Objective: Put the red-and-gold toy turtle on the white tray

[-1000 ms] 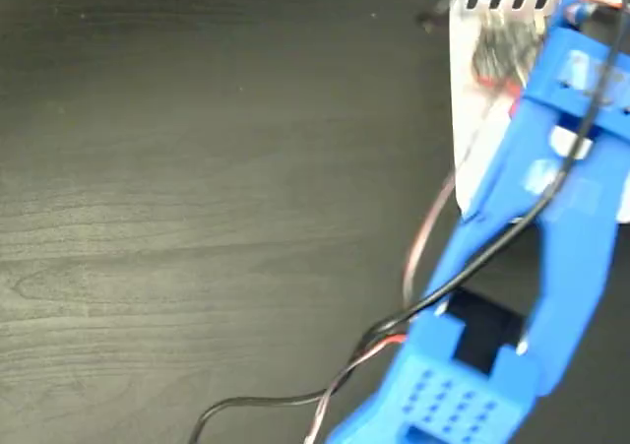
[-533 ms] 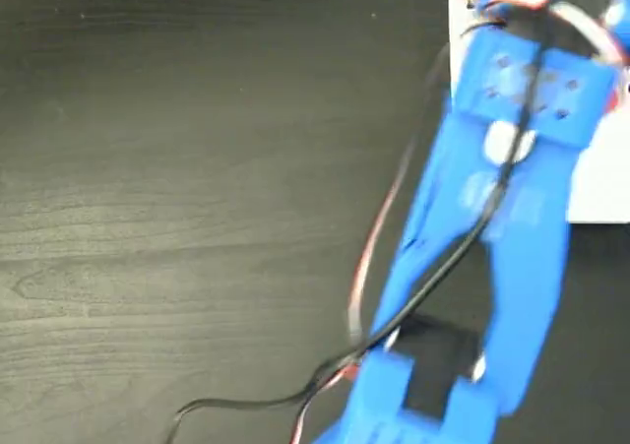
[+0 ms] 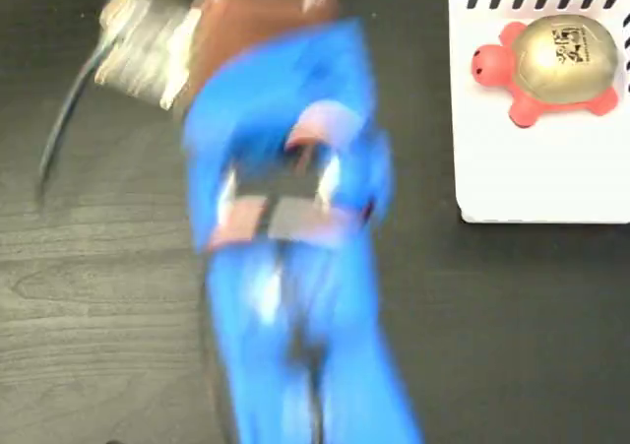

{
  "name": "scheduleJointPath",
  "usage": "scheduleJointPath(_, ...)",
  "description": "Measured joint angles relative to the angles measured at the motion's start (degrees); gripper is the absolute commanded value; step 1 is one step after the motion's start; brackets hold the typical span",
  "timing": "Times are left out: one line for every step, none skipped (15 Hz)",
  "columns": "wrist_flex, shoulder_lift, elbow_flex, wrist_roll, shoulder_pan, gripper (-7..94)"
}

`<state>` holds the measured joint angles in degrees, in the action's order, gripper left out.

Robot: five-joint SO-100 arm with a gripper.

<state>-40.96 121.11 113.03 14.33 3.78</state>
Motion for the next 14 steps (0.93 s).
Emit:
scheduleJointPath(1.5, 5.4, 6.5, -0.6, 0.7, 0)
scheduleJointPath(3.4, 12.0, 13.9, -2.3, 0.7, 0)
scheduleJointPath(4.9, 18.9, 21.7, -4.0, 0.5, 0)
scheduleJointPath(5.4, 25.8, 29.2, -5.2, 0.5, 0)
scheduleJointPath(5.7, 32.8, 36.4, -6.3, 0.4, 0)
scheduleJointPath(5.5, 38.1, 41.9, -7.4, -0.6, 0)
scheduleJointPath(4.5, 43.6, 47.1, -8.3, -0.7, 0)
scheduleJointPath(3.4, 47.4, 50.5, -9.1, -0.6, 0)
scheduleJointPath(1.1, 50.2, 52.0, -9.7, -0.6, 0)
scheduleJointPath(-2.8, 53.6, 53.3, -10.1, -1.7, 0)
scheduleJointPath(-6.3, 55.8, 54.1, -10.6, -1.8, 0)
scheduleJointPath(-10.0, 59.0, 54.7, -11.3, -1.6, 0)
scheduleJointPath(-12.6, 61.3, 56.0, -12.0, -2.6, 0)
scheduleJointPath(-15.0, 63.7, 56.9, -12.2, -2.5, 0)
